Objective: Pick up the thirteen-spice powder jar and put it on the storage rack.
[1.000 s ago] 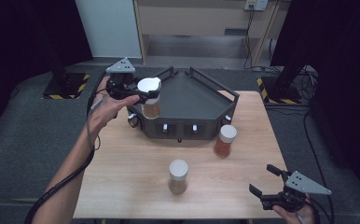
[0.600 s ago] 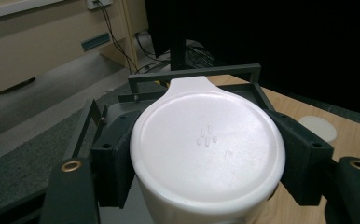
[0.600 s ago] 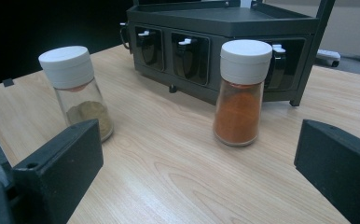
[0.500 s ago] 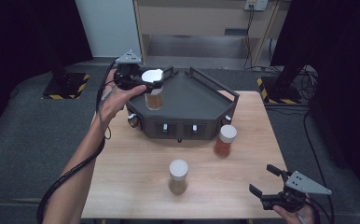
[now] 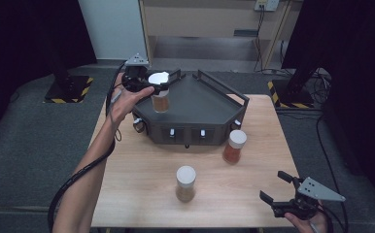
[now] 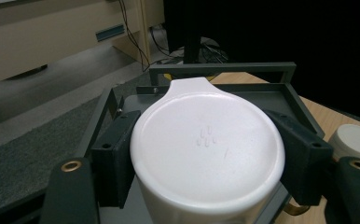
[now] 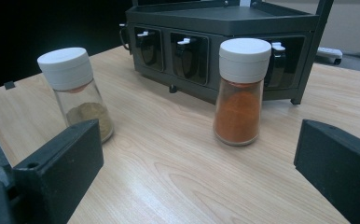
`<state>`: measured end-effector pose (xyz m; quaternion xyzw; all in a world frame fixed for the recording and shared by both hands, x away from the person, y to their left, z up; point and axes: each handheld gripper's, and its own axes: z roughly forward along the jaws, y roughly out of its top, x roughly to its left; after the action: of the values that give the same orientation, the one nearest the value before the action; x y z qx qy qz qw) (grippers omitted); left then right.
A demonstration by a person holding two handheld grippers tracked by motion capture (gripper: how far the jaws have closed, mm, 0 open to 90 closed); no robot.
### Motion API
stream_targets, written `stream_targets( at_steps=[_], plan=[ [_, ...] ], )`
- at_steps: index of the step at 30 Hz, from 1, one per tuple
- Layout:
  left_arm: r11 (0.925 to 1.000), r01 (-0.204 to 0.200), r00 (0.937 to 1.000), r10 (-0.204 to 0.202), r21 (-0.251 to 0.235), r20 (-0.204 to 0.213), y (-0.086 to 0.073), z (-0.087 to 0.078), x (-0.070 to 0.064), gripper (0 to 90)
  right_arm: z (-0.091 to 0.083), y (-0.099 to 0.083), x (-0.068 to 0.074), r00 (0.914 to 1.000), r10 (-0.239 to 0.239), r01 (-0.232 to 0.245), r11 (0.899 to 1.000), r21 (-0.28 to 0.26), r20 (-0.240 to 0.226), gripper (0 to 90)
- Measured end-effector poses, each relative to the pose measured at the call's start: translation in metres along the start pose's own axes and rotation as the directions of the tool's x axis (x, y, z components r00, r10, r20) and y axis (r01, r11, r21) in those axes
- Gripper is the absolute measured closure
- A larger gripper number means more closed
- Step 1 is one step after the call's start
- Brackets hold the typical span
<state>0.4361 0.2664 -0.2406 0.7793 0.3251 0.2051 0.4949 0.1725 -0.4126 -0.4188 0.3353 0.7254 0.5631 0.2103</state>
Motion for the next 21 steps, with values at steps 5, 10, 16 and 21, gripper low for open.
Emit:
stream_targets(
  at_steps=[5,10,16,21],
  plan=[
    [0.9999,0.015,0.9997,-0.015,0.0,-0.021,-0.006,0.007,0.002,29.4,0.0,0.0,0.0,1.0,0.003,-0.003,1.0,0.0,-0.001,1.9],
    [0.9996,0.028,0.9993,-0.028,0.008,-0.027,-0.012,0.012,0.005,29.4,0.0,0.0,0.0,1.0,0.004,-0.004,1.0,0.0,-0.003,1.9],
    [0.999,0.043,0.9983,-0.042,0.012,-0.04,-0.017,0.018,0.006,29.4,0.0,0.0,0.0,1.0,0.005,-0.005,1.0,0.0,-0.003,2.0],
    [0.9987,0.049,0.9981,-0.049,0.013,-0.039,-0.021,0.02,0.007,29.4,0.0,0.0,-0.001,1.0,0.006,-0.006,1.0,0.0,-0.003,2.0]
  ],
)
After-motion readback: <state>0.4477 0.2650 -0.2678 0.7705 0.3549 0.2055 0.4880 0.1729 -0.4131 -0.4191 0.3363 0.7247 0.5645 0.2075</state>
